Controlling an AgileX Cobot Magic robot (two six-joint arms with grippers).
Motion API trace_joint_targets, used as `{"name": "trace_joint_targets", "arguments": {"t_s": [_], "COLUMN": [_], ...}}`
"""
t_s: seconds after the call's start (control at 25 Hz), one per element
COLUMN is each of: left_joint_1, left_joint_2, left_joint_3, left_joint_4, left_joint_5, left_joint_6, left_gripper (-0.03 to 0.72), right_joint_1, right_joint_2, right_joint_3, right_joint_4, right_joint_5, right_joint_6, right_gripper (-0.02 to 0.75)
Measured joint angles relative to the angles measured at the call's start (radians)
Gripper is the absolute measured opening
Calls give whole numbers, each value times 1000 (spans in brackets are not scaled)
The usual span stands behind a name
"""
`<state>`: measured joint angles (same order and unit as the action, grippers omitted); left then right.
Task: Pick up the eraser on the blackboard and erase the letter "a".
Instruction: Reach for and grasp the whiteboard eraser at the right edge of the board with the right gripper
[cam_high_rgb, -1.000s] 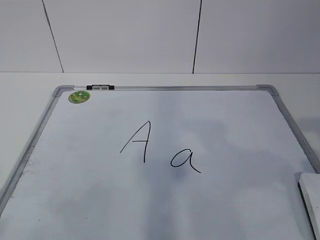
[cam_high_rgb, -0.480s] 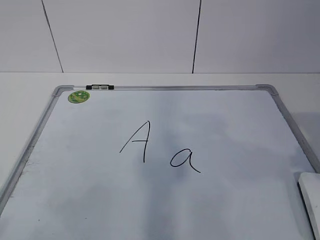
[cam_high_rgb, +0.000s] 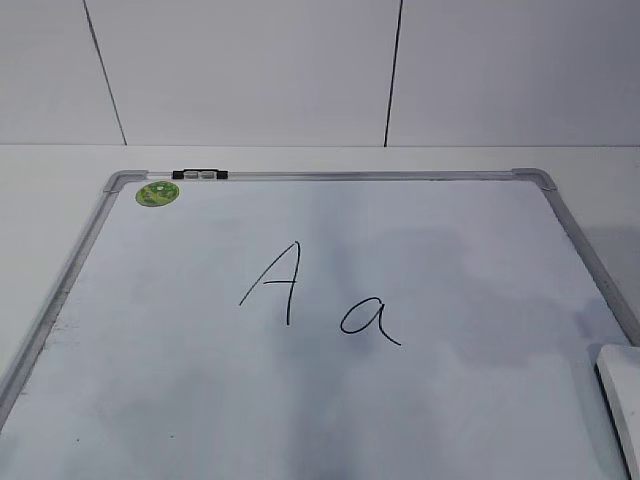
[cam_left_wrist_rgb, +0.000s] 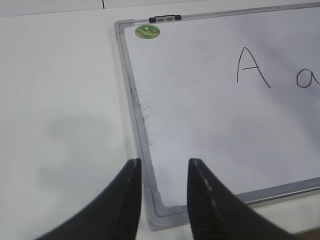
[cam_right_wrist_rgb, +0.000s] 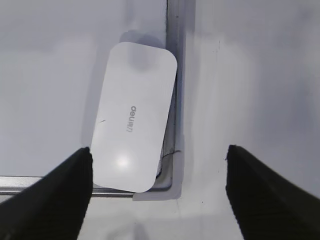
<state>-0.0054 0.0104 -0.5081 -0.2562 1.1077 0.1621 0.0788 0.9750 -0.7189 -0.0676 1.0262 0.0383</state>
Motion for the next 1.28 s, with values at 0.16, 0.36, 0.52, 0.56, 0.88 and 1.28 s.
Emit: {"name": "trace_joint_targets", "arguments": {"t_s": [0.16, 0.36, 0.52, 0.56, 0.88, 1.28], "left_joint_1": [0, 0, -6, -6, -7, -7], "left_joint_2": [0, 0, 0, 0, 0, 0], "left_joint_3": [0, 0, 0, 0, 0, 0], "left_joint_4": [0, -2, -22, -22, -23, -24], "left_joint_5": [0, 0, -2, -2, -3, -3], "left_joint_6": [0, 0, 0, 0, 0, 0], "left_gripper": [239, 239, 239, 239, 239, 239], "right_joint_1": [0, 0, 0, 0, 0, 0], "right_joint_2": [48, 108, 142, 145, 196, 307], "right_joint_3": [0, -2, -2, -2, -4, -4], "right_joint_4": [-3, 51, 94, 99, 107, 141], "right_joint_5": [2, 23, 34, 34, 24, -12], "right_joint_6": [8, 113, 191, 201, 220, 216], "right_gripper": [666, 666, 666, 666, 666, 666]}}
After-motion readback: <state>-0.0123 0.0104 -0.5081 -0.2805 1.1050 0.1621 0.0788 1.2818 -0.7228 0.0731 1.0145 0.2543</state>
